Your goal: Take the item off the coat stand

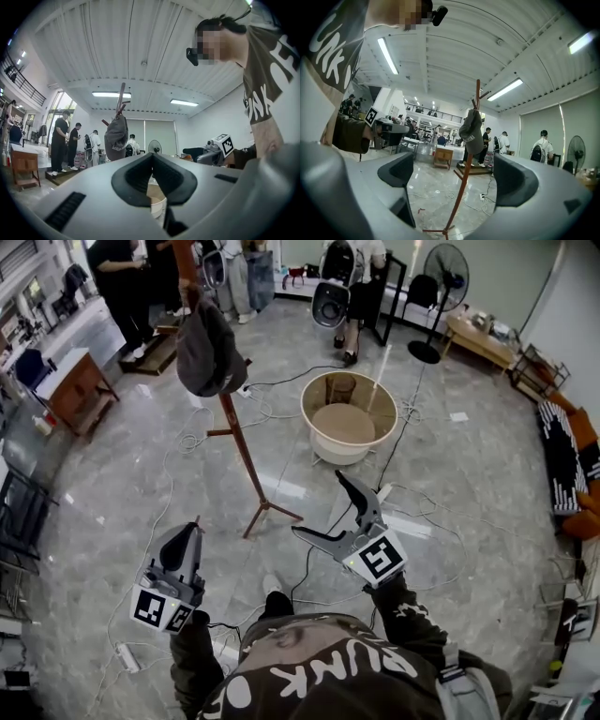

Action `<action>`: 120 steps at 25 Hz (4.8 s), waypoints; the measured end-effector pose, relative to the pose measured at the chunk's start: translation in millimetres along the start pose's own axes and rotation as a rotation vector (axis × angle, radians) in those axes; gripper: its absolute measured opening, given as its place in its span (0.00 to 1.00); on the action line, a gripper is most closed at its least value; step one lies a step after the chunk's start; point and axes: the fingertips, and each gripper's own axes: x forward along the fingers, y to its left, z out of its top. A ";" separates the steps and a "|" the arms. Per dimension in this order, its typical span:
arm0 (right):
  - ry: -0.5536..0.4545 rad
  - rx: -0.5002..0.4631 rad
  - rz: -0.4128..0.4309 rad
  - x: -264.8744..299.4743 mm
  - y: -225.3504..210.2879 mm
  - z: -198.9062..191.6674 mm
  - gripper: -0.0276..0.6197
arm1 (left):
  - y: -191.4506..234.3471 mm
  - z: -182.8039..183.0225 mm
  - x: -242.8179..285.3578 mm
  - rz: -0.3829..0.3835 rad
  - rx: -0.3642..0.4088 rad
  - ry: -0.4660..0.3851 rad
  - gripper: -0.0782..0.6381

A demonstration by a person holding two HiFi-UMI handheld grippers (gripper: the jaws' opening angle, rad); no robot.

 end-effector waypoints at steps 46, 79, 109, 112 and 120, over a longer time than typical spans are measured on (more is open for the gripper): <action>-0.130 0.074 0.321 298.7 -171.1 129.9 0.78 | 166.7 1.4 90.0 0.068 0.004 -0.019 0.12; -0.161 0.044 0.294 294.4 -168.1 177.9 0.06 | 176.3 1.0 90.3 0.058 0.005 -0.011 0.12; -0.119 0.024 0.285 193.1 -79.8 115.0 0.06 | 152.2 1.2 87.8 0.023 0.000 -0.020 0.12; -0.084 0.050 0.270 190.1 -77.8 90.2 0.06 | 153.0 1.6 85.8 0.013 -0.006 -0.021 0.12; -0.019 0.117 0.214 182.7 -63.5 54.4 0.06 | 162.3 -14.8 63.9 -0.032 -0.057 -0.024 0.12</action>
